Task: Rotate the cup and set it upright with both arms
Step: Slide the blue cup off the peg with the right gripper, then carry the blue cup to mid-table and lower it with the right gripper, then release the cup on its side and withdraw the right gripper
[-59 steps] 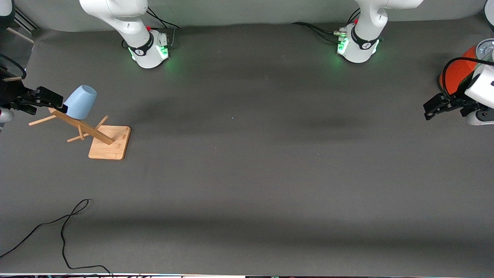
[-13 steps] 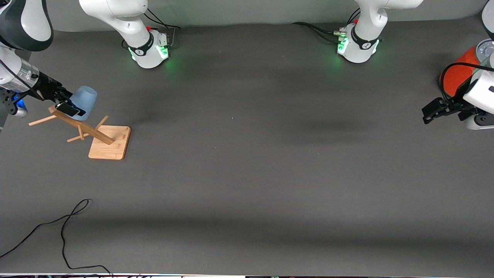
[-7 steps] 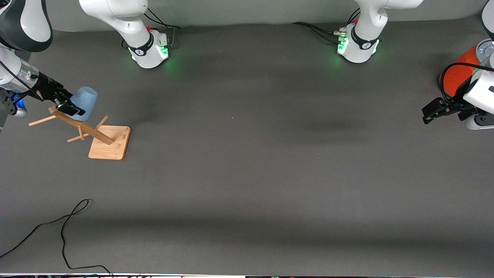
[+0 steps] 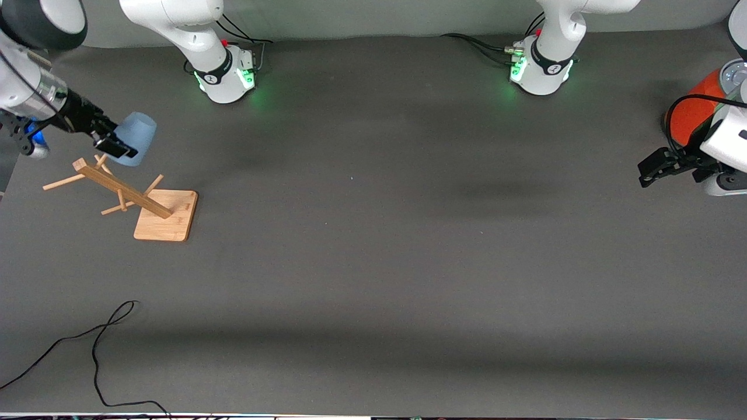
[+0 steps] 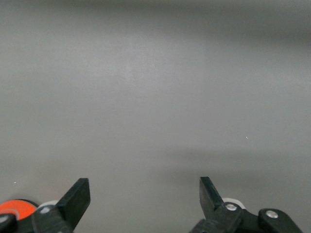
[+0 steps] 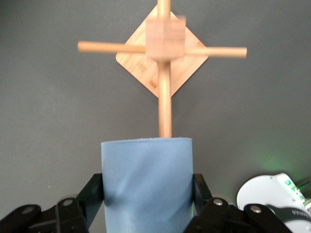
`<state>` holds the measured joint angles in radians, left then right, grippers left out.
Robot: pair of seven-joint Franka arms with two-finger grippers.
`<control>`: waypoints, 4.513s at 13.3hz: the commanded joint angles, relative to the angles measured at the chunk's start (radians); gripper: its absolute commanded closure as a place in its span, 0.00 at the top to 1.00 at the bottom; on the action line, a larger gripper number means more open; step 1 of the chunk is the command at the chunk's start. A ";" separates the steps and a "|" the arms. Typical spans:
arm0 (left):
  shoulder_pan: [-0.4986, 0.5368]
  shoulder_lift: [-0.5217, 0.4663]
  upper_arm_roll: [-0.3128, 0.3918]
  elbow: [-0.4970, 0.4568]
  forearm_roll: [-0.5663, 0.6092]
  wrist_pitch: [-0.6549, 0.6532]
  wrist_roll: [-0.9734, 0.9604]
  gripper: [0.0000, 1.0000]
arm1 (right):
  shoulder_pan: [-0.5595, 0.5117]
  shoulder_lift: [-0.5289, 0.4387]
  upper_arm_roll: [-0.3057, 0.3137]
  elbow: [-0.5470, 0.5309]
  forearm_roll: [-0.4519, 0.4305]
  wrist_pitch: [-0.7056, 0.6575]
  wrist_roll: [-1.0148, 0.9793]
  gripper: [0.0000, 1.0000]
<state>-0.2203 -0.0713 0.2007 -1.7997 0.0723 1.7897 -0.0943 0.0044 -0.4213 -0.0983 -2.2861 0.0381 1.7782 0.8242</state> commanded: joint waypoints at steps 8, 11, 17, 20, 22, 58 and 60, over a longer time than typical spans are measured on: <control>0.025 -0.005 -0.001 -0.001 -0.013 0.014 0.016 1.00 | 0.011 0.100 0.297 0.258 0.155 -0.115 0.427 0.47; 0.024 -0.001 -0.003 0.008 -0.013 0.011 0.015 1.00 | 0.011 0.238 0.451 0.405 0.157 -0.106 0.697 0.47; 0.025 -0.018 -0.004 0.019 -0.013 -0.030 0.011 1.00 | 0.092 0.569 0.697 0.615 0.021 0.045 1.258 0.47; 0.025 -0.019 -0.004 0.045 -0.013 -0.073 0.007 1.00 | 0.274 0.807 0.695 0.752 -0.194 0.076 1.548 0.47; 0.025 -0.018 -0.003 0.049 -0.013 -0.073 0.007 1.00 | 0.362 0.950 0.694 0.844 -0.315 0.075 1.686 0.47; 0.025 0.030 -0.003 0.114 -0.066 -0.184 0.051 1.00 | 0.395 0.839 0.543 1.087 -0.142 -0.370 1.353 1.00; 0.024 0.030 -0.004 0.112 -0.069 -0.206 0.050 1.00 | 0.303 0.759 0.542 1.080 -0.144 -0.454 1.130 1.00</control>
<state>-0.1979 -0.0507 0.1958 -1.7153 0.0159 1.6267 -0.0606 0.3717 0.4222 0.4481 -1.1554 -0.1339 1.3717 2.1247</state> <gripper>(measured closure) 0.000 0.000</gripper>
